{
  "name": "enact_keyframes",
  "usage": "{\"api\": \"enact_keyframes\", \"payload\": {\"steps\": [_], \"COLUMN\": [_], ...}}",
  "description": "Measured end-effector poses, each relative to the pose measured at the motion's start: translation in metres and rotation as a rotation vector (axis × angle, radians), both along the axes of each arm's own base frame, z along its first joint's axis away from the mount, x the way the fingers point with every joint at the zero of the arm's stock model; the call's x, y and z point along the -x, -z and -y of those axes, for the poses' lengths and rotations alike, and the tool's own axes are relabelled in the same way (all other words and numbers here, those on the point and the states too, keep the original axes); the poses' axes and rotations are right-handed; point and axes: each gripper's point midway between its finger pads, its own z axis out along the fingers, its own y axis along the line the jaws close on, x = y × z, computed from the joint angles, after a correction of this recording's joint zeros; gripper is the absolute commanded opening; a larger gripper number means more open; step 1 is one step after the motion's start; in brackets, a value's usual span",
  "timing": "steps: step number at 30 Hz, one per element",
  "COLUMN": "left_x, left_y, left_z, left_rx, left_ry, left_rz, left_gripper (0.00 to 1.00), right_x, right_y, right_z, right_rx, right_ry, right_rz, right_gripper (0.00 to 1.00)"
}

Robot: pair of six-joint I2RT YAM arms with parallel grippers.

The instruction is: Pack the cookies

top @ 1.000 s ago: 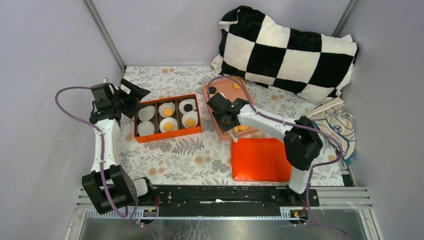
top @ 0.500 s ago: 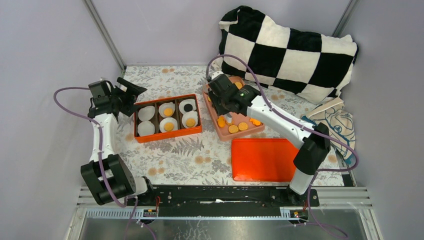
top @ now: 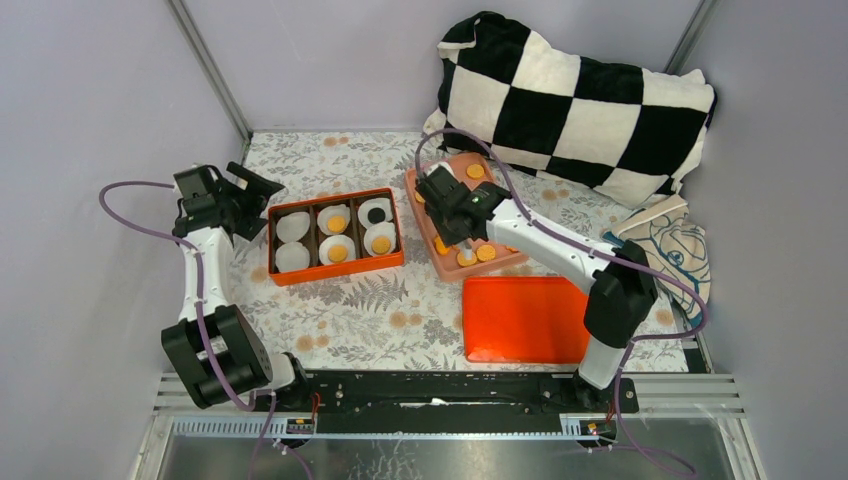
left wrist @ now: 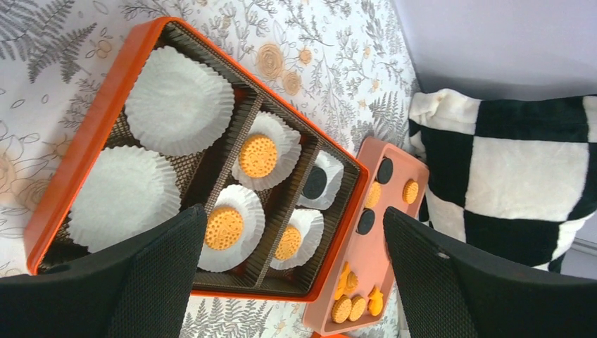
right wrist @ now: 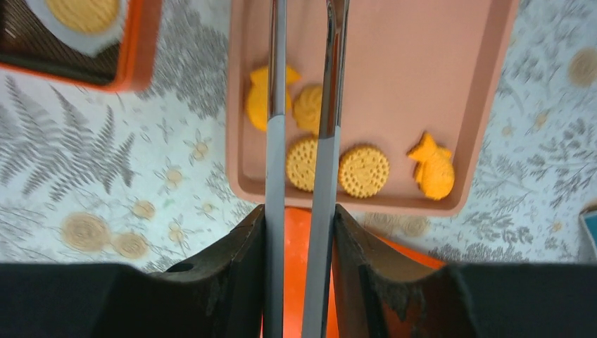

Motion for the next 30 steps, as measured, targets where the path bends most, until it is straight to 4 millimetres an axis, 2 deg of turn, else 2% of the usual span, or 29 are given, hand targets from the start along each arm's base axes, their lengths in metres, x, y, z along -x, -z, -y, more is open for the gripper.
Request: {"api": "enact_keyframes", "payload": {"steps": [5, 9, 11, 14, 18, 21, 25, 27, 30], "left_x": [0.008, 0.012, 0.013, 0.013, 0.014, 0.014, 0.014, 0.014, 0.016], "left_y": [0.003, -0.003, -0.006, -0.007, -0.007, -0.007, -0.008, -0.008, -0.008], "left_z": [-0.002, -0.001, -0.001, 0.000, 0.002, 0.003, 0.005, 0.006, 0.008], "left_rx": [-0.032, -0.047, -0.053, -0.054, -0.047, -0.042, -0.037, -0.033, -0.028], "left_ry": [-0.006, -0.002, 0.000, 0.004, 0.012, 0.018, 0.025, 0.030, 0.036], "left_rz": [-0.027, -0.014, -0.006, -0.002, -0.001, 0.000, 0.004, 0.006, 0.009], "left_gripper": [0.99, 0.99, 0.99, 0.99, 0.99, 0.99, 0.99, 0.99, 0.99], "right_x": [0.025, 0.041, 0.048, 0.050, 0.047, 0.036, 0.024, 0.021, 0.018], "right_y": [0.045, 0.064, 0.067, 0.067, 0.066, 0.065, 0.072, 0.078, 0.087], "right_z": [0.016, 0.027, 0.032, 0.034, 0.030, 0.019, 0.008, 0.007, 0.009], "right_rx": [0.060, 0.078, 0.079, 0.074, 0.068, 0.061, 0.073, 0.089, 0.133], "right_ry": [0.006, 0.013, 0.015, 0.020, 0.019, 0.015, 0.014, 0.016, 0.021], "right_rz": [-0.117, -0.174, -0.189, -0.190, -0.183, -0.173, -0.169, -0.174, -0.184], "right_gripper": [0.43, 0.47, 0.47, 0.53, 0.53, 0.53, 0.49, 0.41, 0.23]}}
